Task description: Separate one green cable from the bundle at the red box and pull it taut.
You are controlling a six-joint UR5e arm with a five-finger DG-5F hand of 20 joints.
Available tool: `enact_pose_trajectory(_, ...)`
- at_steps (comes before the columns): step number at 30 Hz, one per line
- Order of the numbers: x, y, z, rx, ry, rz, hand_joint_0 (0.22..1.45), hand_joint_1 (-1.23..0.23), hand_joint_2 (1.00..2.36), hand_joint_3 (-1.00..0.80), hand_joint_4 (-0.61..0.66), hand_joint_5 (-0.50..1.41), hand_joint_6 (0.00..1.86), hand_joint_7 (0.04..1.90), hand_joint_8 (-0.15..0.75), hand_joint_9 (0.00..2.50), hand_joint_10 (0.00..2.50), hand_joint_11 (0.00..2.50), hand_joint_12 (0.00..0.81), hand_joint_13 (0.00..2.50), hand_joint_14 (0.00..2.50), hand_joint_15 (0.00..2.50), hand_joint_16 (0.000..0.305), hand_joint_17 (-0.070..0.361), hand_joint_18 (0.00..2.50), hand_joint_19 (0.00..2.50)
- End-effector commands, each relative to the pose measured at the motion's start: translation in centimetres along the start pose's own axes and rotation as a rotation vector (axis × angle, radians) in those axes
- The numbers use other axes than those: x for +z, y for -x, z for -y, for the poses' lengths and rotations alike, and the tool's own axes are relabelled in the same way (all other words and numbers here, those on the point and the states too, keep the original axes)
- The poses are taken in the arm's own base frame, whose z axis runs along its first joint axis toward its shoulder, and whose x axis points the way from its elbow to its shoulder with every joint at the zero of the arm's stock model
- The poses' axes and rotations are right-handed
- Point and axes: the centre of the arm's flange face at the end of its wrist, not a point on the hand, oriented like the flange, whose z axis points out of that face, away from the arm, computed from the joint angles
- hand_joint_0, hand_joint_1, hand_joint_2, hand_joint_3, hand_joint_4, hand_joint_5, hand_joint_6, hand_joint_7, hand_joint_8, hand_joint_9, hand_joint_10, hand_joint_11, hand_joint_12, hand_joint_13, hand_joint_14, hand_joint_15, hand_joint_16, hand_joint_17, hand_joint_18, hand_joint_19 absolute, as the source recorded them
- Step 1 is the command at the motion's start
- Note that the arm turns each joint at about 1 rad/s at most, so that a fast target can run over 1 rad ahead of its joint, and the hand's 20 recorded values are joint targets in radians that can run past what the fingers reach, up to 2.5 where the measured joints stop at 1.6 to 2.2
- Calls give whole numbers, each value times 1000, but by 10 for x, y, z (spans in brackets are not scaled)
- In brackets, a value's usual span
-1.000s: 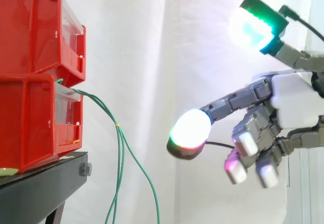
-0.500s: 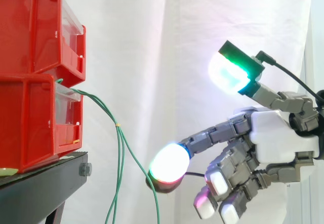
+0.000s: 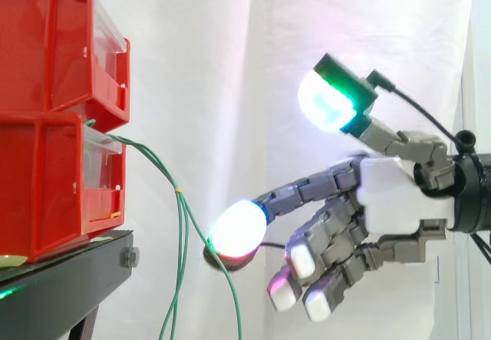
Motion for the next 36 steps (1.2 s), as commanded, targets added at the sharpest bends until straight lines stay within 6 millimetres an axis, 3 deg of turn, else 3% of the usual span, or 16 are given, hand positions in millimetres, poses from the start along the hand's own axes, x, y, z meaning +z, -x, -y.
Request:
enact_pose_trajectory(1, 14, -9, 31, 3, -13, -15, 298, -444, 1000, -500, 219, -168, 502, 703, 353, 917, 10, 499, 450, 675, 12, 509, 87, 196, 785, 136)
enact_pose_trajectory(2, 14, -9, 31, 3, -13, -15, 298, -444, 1000, -500, 219, -168, 502, 696, 353, 917, 12, 499, 448, 674, 12, 512, 87, 196, 785, 136)
enact_pose_trajectory(4, 35, -16, 43, 28, 4, -35, 298, -445, 1000, -500, 221, -168, 502, 702, 353, 916, 13, 502, 449, 674, 14, 512, 87, 196, 784, 143)
enact_pose_trajectory(7, 44, -20, 38, 39, 21, -44, 299, -445, 1000, -500, 222, -168, 502, 705, 352, 914, 12, 502, 449, 674, 12, 511, 87, 196, 780, 143)
enact_pose_trajectory(15, 46, -34, 31, 36, -8, -22, 300, -444, 1000, -500, 222, -167, 502, 703, 351, 914, 10, 504, 448, 674, 12, 507, 87, 196, 772, 155)
enact_pose_trajectory(25, 50, -70, 21, 41, -9, -3, 301, -448, 1000, -500, 224, -165, 502, 709, 355, 908, 10, 500, 447, 684, 13, 507, 87, 196, 777, 154)
enact_pose_trajectory(36, 49, -91, 15, 86, -39, -11, 303, -451, 1000, -500, 223, -164, 502, 709, 348, 903, 10, 502, 445, 684, 12, 507, 88, 198, 777, 157)
